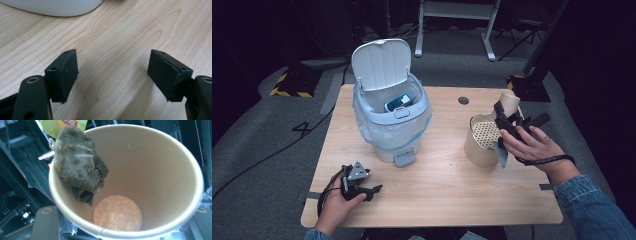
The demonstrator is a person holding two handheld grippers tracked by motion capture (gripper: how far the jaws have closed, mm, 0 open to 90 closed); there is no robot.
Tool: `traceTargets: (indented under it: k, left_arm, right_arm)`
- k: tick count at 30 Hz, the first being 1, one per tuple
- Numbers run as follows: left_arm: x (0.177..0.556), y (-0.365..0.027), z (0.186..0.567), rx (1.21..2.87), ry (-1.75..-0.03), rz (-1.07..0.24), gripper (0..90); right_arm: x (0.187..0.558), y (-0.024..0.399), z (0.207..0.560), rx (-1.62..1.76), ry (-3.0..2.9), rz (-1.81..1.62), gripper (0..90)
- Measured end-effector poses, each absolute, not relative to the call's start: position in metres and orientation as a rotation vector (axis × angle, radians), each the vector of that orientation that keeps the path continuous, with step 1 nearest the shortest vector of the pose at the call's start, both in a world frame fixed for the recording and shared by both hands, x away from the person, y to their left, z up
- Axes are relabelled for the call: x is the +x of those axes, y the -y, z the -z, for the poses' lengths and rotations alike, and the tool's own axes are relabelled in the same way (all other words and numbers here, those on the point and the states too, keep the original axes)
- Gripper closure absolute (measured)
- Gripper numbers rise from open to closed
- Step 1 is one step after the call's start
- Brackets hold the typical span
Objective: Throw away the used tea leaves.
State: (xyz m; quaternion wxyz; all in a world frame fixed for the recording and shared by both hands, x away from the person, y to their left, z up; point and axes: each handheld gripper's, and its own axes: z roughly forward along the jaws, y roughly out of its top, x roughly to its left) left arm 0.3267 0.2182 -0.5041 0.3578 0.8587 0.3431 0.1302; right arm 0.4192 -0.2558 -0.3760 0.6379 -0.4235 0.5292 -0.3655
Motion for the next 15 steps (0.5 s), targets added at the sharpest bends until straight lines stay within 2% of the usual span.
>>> traceTargets:
  k: [3,9,11,15]
  left_arm:
    - [0.327,-0.218,0.504,2.216,-0.884,-0.337,24.8]
    - [0.327,-0.218,0.504,2.218,-0.882,-0.338,24.7]
    - [0.327,-0.218,0.504,2.218,-0.882,-0.338,24.8]
    - [0.327,-0.218,0.504,2.216,-0.884,-0.337,24.8]
  right_arm:
    - [0.419,0.256,0.365,-0.866,-1.2,0.807,31.8]
    - [0.419,0.258,0.379,-0.993,-1.22,0.821,31.9]
    - [0.419,0.26,0.375,-0.902,-1.214,0.821,31.9]
    - [0.417,0.257,0.372,-0.936,-1.205,0.809,31.9]
